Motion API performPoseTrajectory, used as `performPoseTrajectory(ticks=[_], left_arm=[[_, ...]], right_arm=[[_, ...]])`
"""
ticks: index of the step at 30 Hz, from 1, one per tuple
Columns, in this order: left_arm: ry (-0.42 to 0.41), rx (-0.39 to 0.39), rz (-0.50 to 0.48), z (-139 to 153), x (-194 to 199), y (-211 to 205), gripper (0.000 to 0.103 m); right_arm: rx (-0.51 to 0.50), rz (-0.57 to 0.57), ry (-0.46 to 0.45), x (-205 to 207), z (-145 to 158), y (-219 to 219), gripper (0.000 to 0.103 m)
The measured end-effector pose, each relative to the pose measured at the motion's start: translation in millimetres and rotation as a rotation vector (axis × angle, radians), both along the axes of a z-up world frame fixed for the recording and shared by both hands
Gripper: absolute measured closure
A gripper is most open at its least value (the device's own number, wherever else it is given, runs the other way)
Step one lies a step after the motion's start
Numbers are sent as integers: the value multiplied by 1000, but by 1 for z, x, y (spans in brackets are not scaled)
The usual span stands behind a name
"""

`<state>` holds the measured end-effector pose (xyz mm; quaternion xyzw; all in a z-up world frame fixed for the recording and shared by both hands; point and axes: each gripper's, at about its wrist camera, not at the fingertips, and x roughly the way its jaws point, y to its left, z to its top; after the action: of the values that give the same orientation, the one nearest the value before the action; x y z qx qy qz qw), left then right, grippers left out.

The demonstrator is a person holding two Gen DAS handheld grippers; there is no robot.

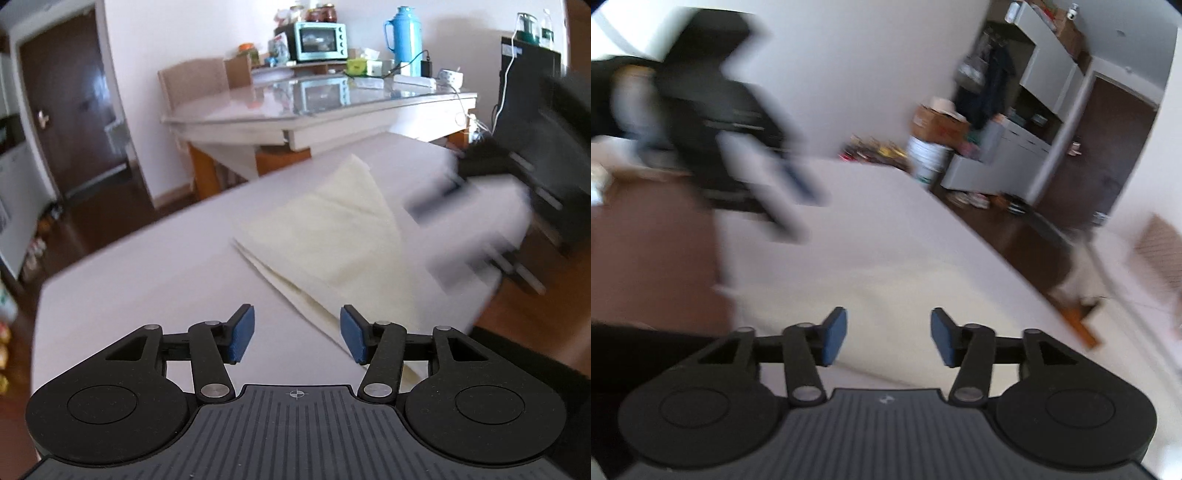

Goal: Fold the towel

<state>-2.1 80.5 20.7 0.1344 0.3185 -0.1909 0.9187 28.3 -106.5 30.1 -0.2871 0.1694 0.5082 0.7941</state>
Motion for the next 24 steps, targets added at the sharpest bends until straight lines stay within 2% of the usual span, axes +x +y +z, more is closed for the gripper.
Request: performPoseTrajectory(ticks=[5, 11, 17, 19, 24], left_arm=[[-12, -17, -41, 4, 29, 1, 39], [6, -44, -81, -2, 50, -8, 40], [20, -38, -125, -8, 63, -14, 39], [18, -31, -128, -9, 66, -13, 39], [18, -15, -128, -12, 69, -6, 39]], right_arm=[[-22, 15, -49, -45, -10, 37, 45], [-126, -71, -168, -54, -43, 83, 45], [-134, -161, -202, -51, -54, 108, 48], [-135, -169, -207, -54, -56, 115, 51], [-165, -175, -210, -60, -59, 125, 65]])
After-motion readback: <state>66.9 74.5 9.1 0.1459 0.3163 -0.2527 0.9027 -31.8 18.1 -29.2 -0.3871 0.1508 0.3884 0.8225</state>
